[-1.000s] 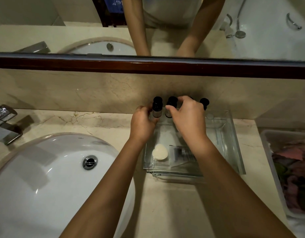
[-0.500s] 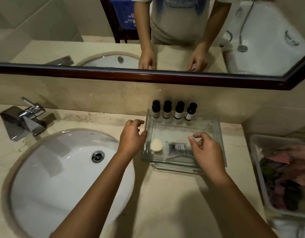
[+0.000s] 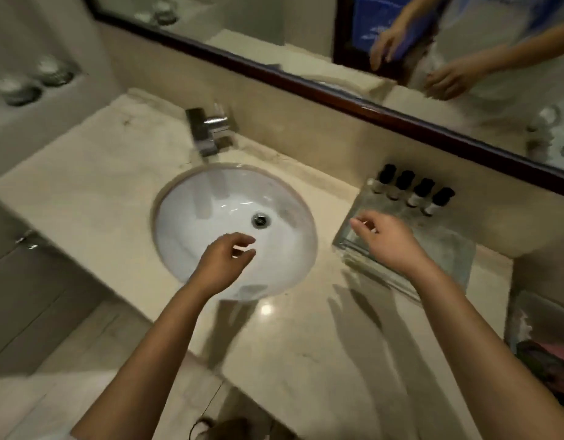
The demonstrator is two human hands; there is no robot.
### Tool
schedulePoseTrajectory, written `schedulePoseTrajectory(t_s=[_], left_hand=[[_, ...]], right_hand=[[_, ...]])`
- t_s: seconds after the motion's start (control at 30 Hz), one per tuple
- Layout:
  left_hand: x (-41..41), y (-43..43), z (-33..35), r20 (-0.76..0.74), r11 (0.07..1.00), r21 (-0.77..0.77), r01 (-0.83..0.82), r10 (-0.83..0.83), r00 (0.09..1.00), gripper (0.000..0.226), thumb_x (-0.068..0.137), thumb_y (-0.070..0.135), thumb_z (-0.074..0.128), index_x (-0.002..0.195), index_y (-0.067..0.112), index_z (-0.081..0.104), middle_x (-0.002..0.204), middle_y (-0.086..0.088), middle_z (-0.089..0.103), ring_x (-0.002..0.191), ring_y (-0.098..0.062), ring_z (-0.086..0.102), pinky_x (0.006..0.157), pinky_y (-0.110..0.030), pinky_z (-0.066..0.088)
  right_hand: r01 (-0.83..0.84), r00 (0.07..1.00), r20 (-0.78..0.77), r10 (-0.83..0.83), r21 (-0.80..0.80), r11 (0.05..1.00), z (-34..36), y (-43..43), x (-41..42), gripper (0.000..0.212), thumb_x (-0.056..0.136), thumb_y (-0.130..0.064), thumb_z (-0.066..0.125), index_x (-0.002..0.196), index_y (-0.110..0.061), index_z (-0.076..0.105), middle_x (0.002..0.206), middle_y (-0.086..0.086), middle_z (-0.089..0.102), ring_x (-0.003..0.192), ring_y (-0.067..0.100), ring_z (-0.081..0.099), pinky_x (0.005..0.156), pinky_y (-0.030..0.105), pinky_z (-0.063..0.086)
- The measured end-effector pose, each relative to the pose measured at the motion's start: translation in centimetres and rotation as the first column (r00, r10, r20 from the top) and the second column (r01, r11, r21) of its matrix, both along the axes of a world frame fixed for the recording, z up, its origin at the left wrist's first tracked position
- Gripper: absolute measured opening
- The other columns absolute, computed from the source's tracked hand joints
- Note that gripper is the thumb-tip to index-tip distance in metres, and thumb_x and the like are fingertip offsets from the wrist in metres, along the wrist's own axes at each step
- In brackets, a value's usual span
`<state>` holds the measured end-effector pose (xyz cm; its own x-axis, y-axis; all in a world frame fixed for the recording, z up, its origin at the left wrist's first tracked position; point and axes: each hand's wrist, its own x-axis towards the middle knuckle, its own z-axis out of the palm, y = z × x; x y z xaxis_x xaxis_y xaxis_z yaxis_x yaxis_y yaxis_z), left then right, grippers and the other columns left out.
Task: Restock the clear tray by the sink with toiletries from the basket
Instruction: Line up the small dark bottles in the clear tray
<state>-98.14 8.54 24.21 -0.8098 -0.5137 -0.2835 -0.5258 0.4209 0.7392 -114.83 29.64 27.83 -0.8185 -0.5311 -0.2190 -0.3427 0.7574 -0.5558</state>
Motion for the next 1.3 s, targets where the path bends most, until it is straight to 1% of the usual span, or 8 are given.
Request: schedulePoseTrajectory(t_s=[0.13,0.3,0.5,0.6,0.83,0.97,1.1,1.3], left_hand=[[12.2,-4.3,0.3,0.028,0.953,-0.009,-0.303,0.303,0.953,0.023,0.089,0.014,0.060,0.111,0.013,0.064,0.110,-0.005,0.064,0.085,-0.017,0.060,0.080,-0.026,0.045],[29.3,-7.6,2.8,0.033,0.775,0.005,-0.631,0.631,0.775,0.023,0.090,0.012,0.059,0.113,0.009,0.064,0.106,-0.005,0.063,0.090,-0.017,0.058,0.078,-0.025,0.041],[52.5,-7.8,5.9,0.018,0.511,-0.034,-0.859,0.860,0.510,0.015,0.090,0.018,0.059,0.105,0.017,0.063,0.101,-0.002,0.064,0.086,-0.021,0.062,0.080,-0.035,0.051],[64.1,-5.1,7.0,-0.002,0.344,-0.062,-0.937,0.939,0.345,0.019,0.089,0.012,0.060,0.108,0.009,0.064,0.089,-0.004,0.065,0.084,-0.021,0.061,0.077,-0.030,0.045],[81.0,3.6,6.6,0.035,-0.112,0.077,-0.991,0.993,-0.110,0.020,0.091,0.009,0.058,0.109,0.001,0.061,0.098,-0.021,0.063,0.081,-0.022,0.054,0.073,-0.030,0.040],[85.1,7.7,5.4,0.078,-0.261,0.137,-0.955,0.964,-0.253,0.018,0.091,0.013,0.060,0.107,0.006,0.062,0.100,-0.012,0.064,0.088,-0.024,0.060,0.083,-0.037,0.048],[87.5,9.5,3.8,0.158,-0.402,0.185,-0.897,0.913,-0.377,0.009,0.093,0.014,0.056,0.102,0.013,0.058,0.096,-0.006,0.059,0.080,-0.017,0.055,0.059,-0.020,0.039],[91.5,6.9,1.8,0.215,-0.528,0.170,-0.832,0.844,-0.492,0.009,0.094,0.011,0.053,0.102,0.010,0.057,0.094,-0.009,0.057,0.079,-0.020,0.053,0.059,-0.021,0.039]], right_hand=[[-0.252,0.968,-0.004,0.252,0.034,0.967,1.8,-7.0,5.5,0.027,0.094,-0.034,0.050,0.108,-0.015,0.064,0.097,0.005,0.066,0.084,0.018,0.055,0.070,0.026,0.037],[-0.531,0.847,-0.026,0.530,-0.015,0.847,4.9,-17.1,16.8,0.026,0.094,-0.030,0.051,0.115,-0.018,0.060,0.104,0.001,0.066,0.089,0.015,0.054,0.074,0.026,0.038],[-0.806,0.588,-0.098,0.803,-0.151,0.572,9.0,-27.9,37.4,0.027,0.094,-0.029,0.052,0.111,-0.012,0.064,0.108,0.006,0.068,0.098,0.021,0.060,0.072,0.021,0.034],[-0.895,0.424,-0.167,0.890,-0.227,0.384,10.6,-31.2,49.2,0.026,0.094,-0.027,0.053,0.110,-0.009,0.064,0.110,0.007,0.067,0.097,0.017,0.059,0.071,0.017,0.032],[-0.968,0.081,-0.181,0.980,-0.247,0.035,13.1,-34.2,69.2,0.030,0.094,-0.030,0.052,0.116,-0.012,0.061,0.117,0.008,0.061,0.096,0.018,0.057,0.086,0.026,0.041],[-0.968,-0.094,-0.155,0.984,-0.216,-0.126,12.6,-35.3,76.7,0.031,0.094,-0.030,0.053,0.119,-0.013,0.060,0.118,0.004,0.061,0.095,0.017,0.057,0.078,0.022,0.038],[-0.941,-0.242,-0.099,0.965,-0.220,-0.258,10.5,-36.8,82.8,0.029,0.093,-0.031,0.054,0.114,-0.012,0.061,0.111,0.003,0.064,0.088,0.012,0.054,0.074,0.021,0.037],[-0.854,-0.512,0.040,0.858,-0.126,-0.504,6.1,-39.8,90.0,0.031,0.094,-0.033,0.051,0.117,-0.013,0.058,0.112,0.000,0.062,0.093,0.010,0.054,0.078,0.021,0.038]])
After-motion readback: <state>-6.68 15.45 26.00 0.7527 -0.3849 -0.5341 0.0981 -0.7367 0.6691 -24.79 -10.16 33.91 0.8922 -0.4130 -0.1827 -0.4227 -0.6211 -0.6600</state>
